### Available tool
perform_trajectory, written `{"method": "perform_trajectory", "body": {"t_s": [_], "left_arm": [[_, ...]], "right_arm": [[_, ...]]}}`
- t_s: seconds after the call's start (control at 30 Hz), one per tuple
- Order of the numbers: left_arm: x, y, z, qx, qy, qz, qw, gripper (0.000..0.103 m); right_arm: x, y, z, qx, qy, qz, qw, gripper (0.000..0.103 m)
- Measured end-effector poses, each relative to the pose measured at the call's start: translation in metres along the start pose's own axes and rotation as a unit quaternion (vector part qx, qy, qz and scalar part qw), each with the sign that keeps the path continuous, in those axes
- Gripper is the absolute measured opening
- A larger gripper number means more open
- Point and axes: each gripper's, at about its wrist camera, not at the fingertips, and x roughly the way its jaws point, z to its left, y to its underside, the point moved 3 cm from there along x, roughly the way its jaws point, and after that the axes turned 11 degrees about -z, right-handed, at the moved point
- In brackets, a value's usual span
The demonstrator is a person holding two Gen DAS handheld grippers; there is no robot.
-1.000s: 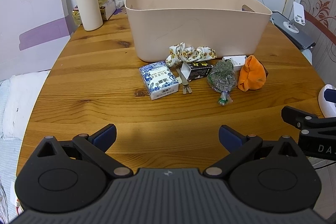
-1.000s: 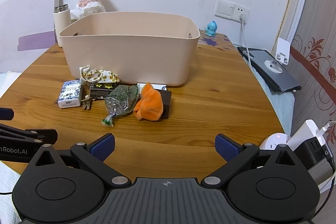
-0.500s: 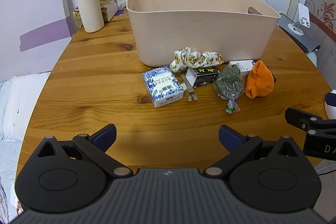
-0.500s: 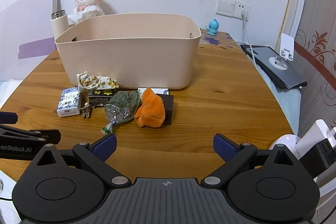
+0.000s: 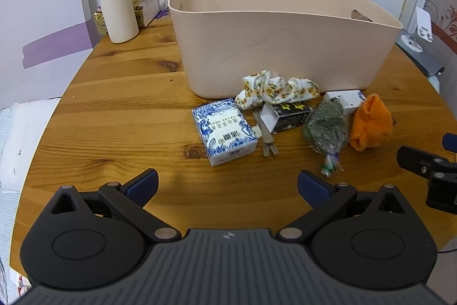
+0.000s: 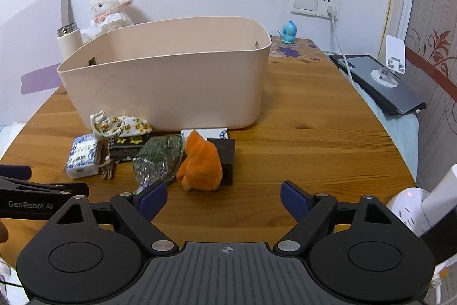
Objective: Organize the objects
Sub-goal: 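Grasp the blue-and-white tissue pack with the left tool while the right tool grasps the orange plush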
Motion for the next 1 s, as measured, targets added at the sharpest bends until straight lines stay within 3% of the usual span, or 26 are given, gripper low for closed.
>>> {"method": "perform_trajectory", "body": {"t_s": [0.3,0.43,0.53,0.63,0.8,0.83,0.9,1.0], "left_arm": [[0.031,-0.011,0.014,-0.033,-0.010,0.003,0.9994,0.103],[0.039,-0.014,0.022,-0.045,-0.016,0.005,0.9989,0.102],[0.046,-0.016,0.026,-0.044,-0.015,0.009,0.9989,0.089],[0.050,-0.017,0.029,-0.048,-0.012,0.013,0.9987,0.088],[0.055,-0.019,0.029,-0.051,0.001,0.014,0.9986,0.078],[0.057,-0.019,0.029,-0.054,0.005,0.019,0.9984,0.069],[0.059,-0.019,0.028,-0.048,0.000,0.020,0.9987,0.065],[0.060,-0.020,0.029,-0.047,0.000,0.017,0.9988,0.064]], "right_arm": [[0.025,-0.006,0.000,0.009,-0.013,-0.003,1.000,0.071],[0.034,-0.006,0.003,0.012,-0.022,0.004,1.000,0.055],[0.038,-0.006,0.006,0.010,-0.024,0.005,1.000,0.044],[0.039,-0.007,0.010,0.002,-0.024,0.004,1.000,0.034],[0.040,-0.006,0.013,-0.009,-0.013,0.012,1.000,0.030],[0.041,-0.005,0.012,-0.006,-0.013,0.018,1.000,0.040],[0.043,-0.002,0.010,0.009,-0.017,0.028,0.999,0.040],[0.043,0.003,0.009,0.018,-0.020,0.035,0.999,0.017]]}}
